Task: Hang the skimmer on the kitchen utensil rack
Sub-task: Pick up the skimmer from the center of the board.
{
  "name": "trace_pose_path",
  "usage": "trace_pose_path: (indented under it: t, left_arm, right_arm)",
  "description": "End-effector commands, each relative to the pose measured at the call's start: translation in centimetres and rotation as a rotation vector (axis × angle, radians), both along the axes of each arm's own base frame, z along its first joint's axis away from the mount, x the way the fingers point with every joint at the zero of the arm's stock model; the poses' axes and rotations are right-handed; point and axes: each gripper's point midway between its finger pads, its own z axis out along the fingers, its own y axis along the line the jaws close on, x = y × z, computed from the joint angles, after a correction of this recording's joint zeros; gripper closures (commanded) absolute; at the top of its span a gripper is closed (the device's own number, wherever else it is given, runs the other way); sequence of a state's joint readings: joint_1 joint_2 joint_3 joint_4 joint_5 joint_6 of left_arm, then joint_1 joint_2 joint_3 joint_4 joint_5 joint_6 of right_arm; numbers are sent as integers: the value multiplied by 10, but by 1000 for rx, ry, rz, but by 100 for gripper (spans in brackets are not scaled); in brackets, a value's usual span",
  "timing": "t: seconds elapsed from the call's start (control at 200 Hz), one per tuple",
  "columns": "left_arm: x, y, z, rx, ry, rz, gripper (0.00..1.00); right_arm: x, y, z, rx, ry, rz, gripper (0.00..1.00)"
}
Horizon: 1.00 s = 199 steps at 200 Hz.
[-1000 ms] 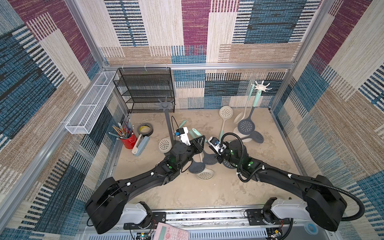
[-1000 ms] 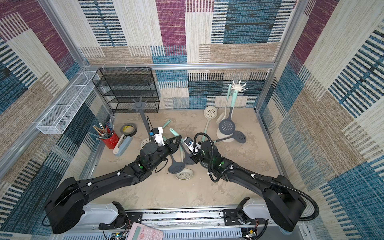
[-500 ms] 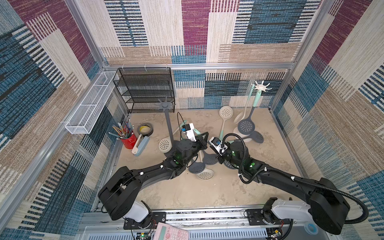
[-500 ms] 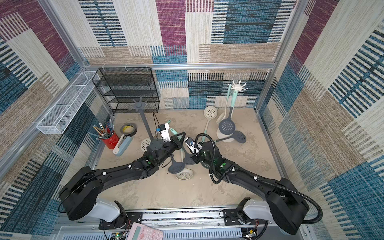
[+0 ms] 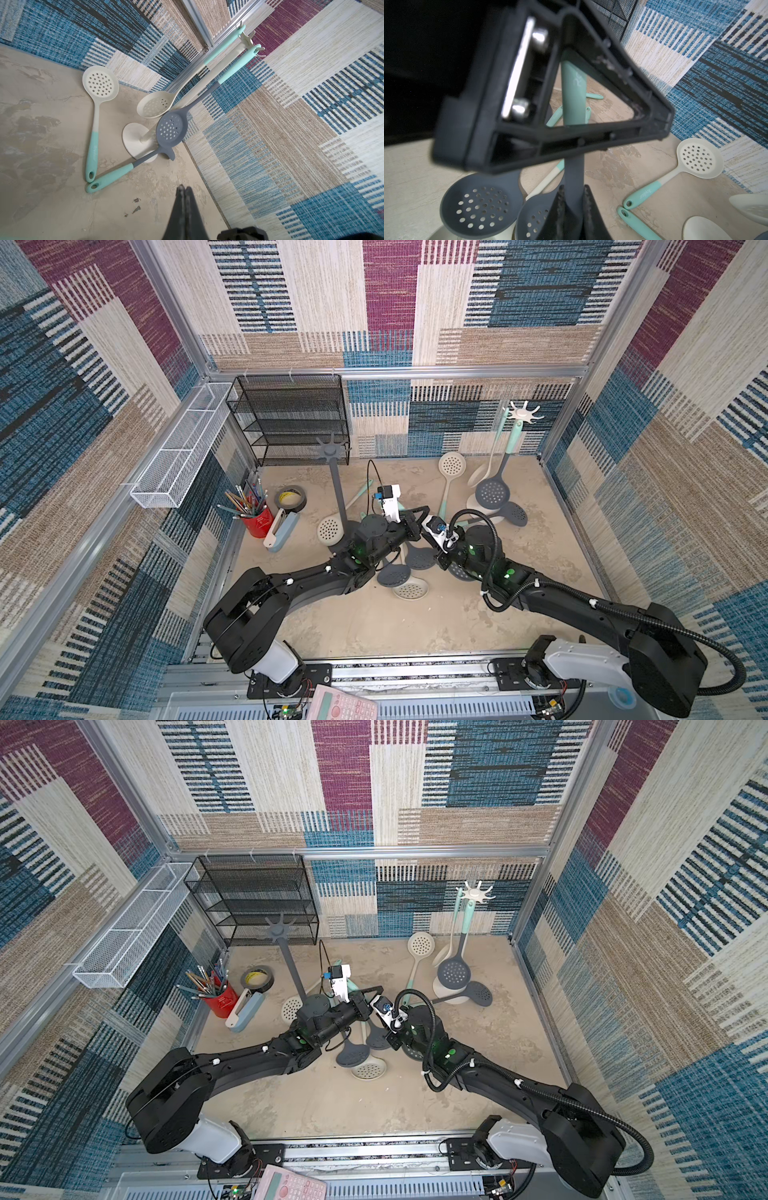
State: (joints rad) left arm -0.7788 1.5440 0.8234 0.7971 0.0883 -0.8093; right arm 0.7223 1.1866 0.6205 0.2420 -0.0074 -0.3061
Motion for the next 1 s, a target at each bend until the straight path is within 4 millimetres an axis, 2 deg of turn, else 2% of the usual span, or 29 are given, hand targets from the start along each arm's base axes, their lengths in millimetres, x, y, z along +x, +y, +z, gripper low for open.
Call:
trace_pose_path:
  t: [0.0, 0.17, 0.406, 0.611, 0.776, 0.907, 0.992]
  left_arm:
    - [-5, -4, 13, -1, -57, -40, 100]
    - [-9, 1, 11, 26, -45, -38, 100]
    - [-13, 11, 6, 63, -31, -14, 87]
    - [-10, 15, -2, 82, -13, 14, 74]
    - [-4, 7, -1, 72, -17, 8, 60]
    - [4, -5, 1, 56, -27, -9, 53]
    - [9, -11, 2, 47, -33, -11, 52]
  right_arm:
    - [4, -3, 8, 36, -18, -31, 85]
    - [11, -13, 2, 31, -9, -108, 86]
    - [24, -32, -1, 49, 15, -222, 86]
    - [30, -45, 6, 101, 29, -270, 86]
    - [29, -46, 10, 110, 26, -264, 86]
    - [27, -47, 15, 122, 18, -258, 85]
    - [26, -45, 16, 122, 22, -248, 85]
